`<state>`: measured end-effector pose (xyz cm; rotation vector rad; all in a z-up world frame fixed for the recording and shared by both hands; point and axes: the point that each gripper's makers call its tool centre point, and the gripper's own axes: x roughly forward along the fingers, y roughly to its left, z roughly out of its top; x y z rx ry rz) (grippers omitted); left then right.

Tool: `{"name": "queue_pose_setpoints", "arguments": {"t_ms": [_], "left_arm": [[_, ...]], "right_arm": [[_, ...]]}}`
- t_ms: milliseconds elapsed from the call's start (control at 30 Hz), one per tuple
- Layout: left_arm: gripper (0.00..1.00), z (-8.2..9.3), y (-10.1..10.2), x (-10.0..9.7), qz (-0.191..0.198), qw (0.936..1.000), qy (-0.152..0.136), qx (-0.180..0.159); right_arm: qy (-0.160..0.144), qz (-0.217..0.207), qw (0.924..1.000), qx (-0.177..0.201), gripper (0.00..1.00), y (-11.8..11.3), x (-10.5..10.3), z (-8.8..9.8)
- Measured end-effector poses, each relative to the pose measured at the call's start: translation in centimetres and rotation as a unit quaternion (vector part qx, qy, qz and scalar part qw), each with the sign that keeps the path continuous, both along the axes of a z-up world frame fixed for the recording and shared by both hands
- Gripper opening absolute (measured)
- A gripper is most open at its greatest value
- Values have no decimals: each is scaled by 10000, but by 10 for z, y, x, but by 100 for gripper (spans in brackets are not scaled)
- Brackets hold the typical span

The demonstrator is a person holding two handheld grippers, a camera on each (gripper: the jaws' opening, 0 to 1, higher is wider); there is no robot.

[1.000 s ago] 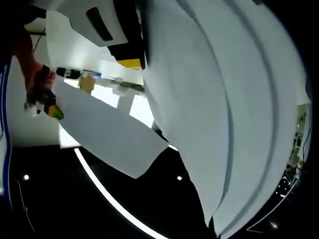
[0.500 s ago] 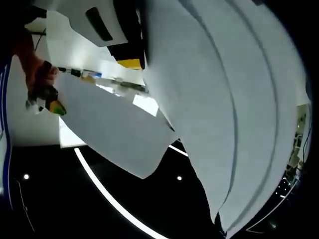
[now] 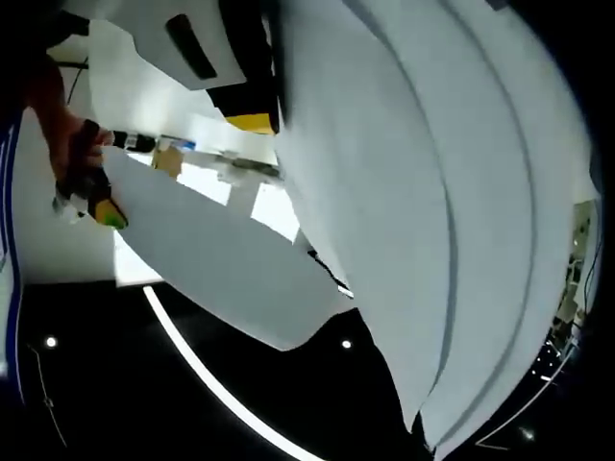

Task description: Organize the stack of printing papers by aligning and flattening the scattered papers on the table

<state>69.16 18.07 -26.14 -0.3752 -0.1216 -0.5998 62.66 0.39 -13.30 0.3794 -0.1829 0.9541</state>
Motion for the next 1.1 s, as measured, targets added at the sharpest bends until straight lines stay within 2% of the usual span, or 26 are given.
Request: {"name": "queue_pose_setpoints", "arguments": {"t_ms": [233,600,667,700,900,1000,1100], "left_arm": [[9,0,0,-1,-7,10000,-1,-9],[10,0,0,0,-23,10000,3,-12],[10,0,0,0,-23,10000,5,-14],[10,-1,0,1,-25,10000,47,-16],[13,-1,0,1,-25,10000,79,-52],[15,0,0,0,-96,9996,140,-213],[18,0,0,0,-100,9996,143,-219]], "right_arm": [[411,-46,9991,2,0,3,20,-30],[721,-137,9972,135,0,-3,31,-48],[738,-141,9971,147,0,-4,31,-50],[598,-454,9971,-114,0,-7,38,-64],[556,-419,9975,-136,0,1,34,-71],[647,-401,9970,-137,0,3,34,-78],[646,-401,9970,-136,0,3,34,-78]]}}
